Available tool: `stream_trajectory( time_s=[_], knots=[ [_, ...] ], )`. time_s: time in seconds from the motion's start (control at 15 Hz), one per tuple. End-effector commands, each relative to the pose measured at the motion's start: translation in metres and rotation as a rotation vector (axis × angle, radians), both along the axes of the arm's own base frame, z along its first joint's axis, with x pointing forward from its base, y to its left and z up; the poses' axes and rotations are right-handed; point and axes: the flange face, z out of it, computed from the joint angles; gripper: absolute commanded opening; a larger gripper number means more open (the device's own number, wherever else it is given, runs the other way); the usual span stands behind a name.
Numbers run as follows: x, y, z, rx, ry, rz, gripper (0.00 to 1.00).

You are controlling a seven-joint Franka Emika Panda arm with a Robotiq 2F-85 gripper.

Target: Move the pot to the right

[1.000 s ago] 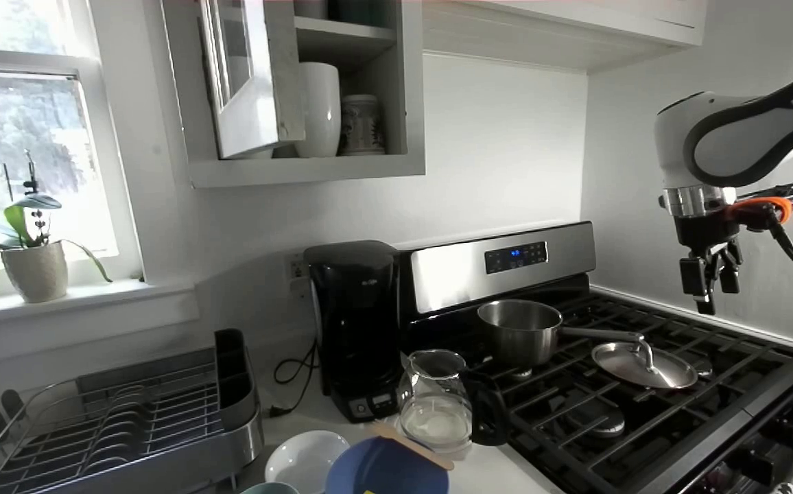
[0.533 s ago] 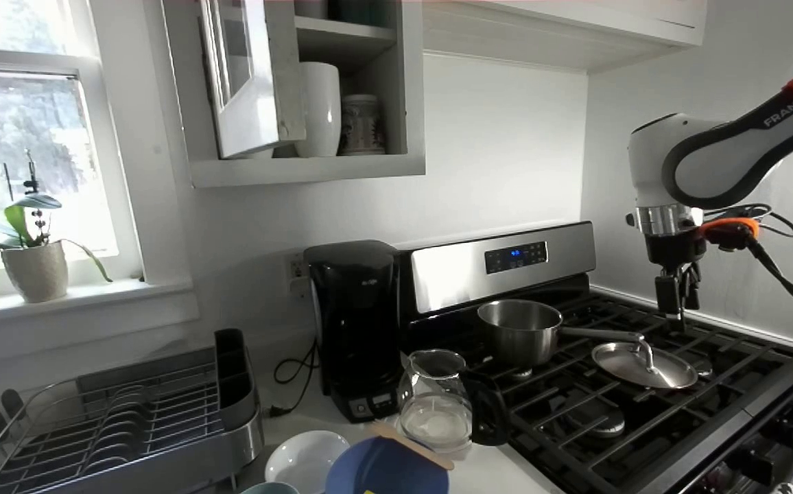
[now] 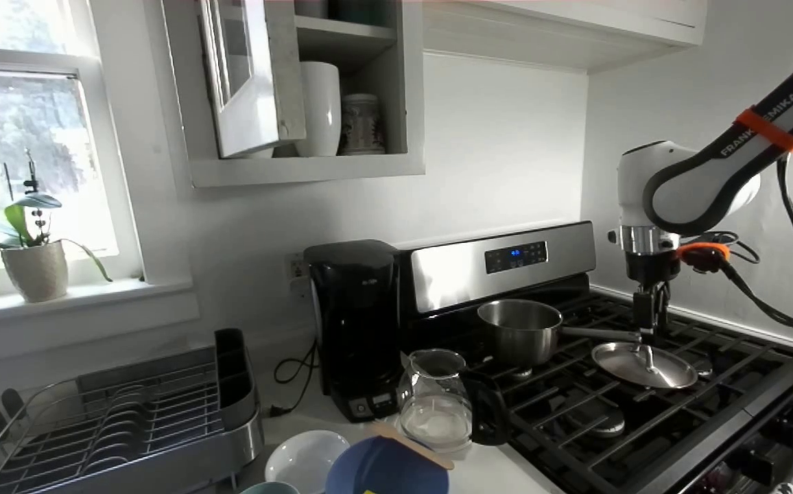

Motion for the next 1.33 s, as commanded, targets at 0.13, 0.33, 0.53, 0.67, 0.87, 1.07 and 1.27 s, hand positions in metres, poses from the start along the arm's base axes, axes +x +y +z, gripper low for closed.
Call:
stream_trajectory(
  time_s=[0.13, 0.33, 0.53, 0.67, 0.87, 1.07, 1.27],
  knots=[
    [0.032, 0.004, -0.013, 0.078, -0.037, 0.034, 1.0],
    [0.048, 0.008, -0.013, 0.107, -0.093, 0.022, 1.0],
    [0.061, 0.011, -0.013, 0.116, -0.133, 0.009, 1.0],
    [0.068, 0.01, -0.014, 0.115, -0.153, -0.002, 1.0],
    [0.075, 0.008, -0.017, 0.1, -0.168, -0.004, 0.76],
    [0.079, 0.007, -0.021, 0.102, -0.172, -0.003, 0.5],
    [0.082, 0.007, -0.025, 0.097, -0.172, -0.002, 0.3]
  ],
)
